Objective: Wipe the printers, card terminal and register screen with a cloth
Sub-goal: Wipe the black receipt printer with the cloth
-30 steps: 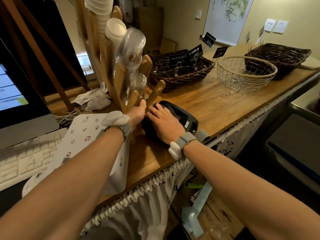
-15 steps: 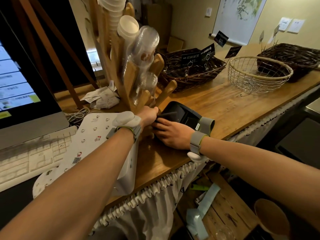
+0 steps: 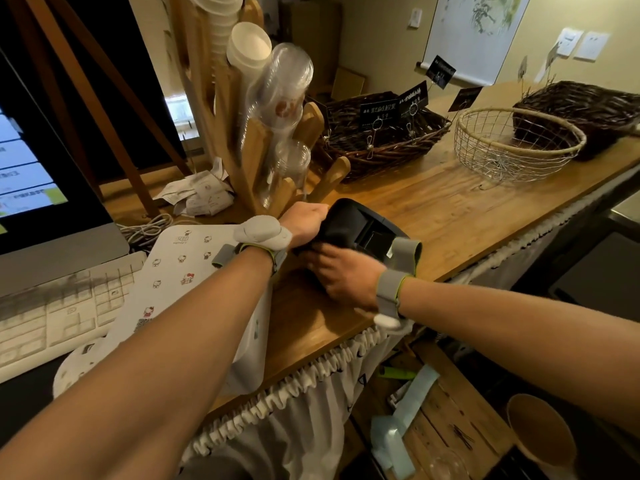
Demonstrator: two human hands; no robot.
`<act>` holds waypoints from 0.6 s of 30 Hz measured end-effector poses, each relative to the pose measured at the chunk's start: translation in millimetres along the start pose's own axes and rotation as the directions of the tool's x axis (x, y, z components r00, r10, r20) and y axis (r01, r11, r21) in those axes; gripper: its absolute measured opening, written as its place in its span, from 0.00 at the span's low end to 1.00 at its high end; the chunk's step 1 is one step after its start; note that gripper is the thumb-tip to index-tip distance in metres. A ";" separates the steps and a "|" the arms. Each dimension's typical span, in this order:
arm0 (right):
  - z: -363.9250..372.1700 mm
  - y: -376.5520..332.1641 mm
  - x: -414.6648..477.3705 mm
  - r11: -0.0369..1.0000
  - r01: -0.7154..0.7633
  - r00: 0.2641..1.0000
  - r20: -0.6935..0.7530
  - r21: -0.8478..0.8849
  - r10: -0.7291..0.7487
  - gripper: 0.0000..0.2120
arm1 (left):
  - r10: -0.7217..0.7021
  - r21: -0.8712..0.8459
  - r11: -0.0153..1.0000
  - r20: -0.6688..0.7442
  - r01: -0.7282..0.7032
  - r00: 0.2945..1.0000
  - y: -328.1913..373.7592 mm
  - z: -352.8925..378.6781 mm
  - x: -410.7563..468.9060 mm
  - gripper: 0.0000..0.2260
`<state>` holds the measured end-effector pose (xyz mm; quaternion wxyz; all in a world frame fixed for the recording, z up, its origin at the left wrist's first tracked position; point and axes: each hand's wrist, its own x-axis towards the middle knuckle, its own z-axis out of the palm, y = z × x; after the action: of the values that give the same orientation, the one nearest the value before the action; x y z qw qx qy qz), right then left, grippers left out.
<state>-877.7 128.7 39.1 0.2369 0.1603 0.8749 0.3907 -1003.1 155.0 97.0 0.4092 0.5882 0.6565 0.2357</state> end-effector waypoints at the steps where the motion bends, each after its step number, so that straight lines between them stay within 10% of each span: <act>1: -1.7 -8.6 0.2 1.000 0.011 0.997 0.080 -0.014 -0.010 0.19 | 0.022 0.013 1.000 0.002 -0.022 1.000 0.4 0.5 0.2 0.15; 18: -9.8 -6.4 17.8 0.998 0.055 0.990 0.135 -0.026 -0.051 0.20 | -0.042 0.021 0.999 -0.072 0.044 0.996 6.1 -1.4 7.2 0.18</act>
<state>-898.5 126.9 34.8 0.3079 0.1595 0.8551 0.3854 -1000.5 163.4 100.8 0.3838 0.5696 0.6859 0.2404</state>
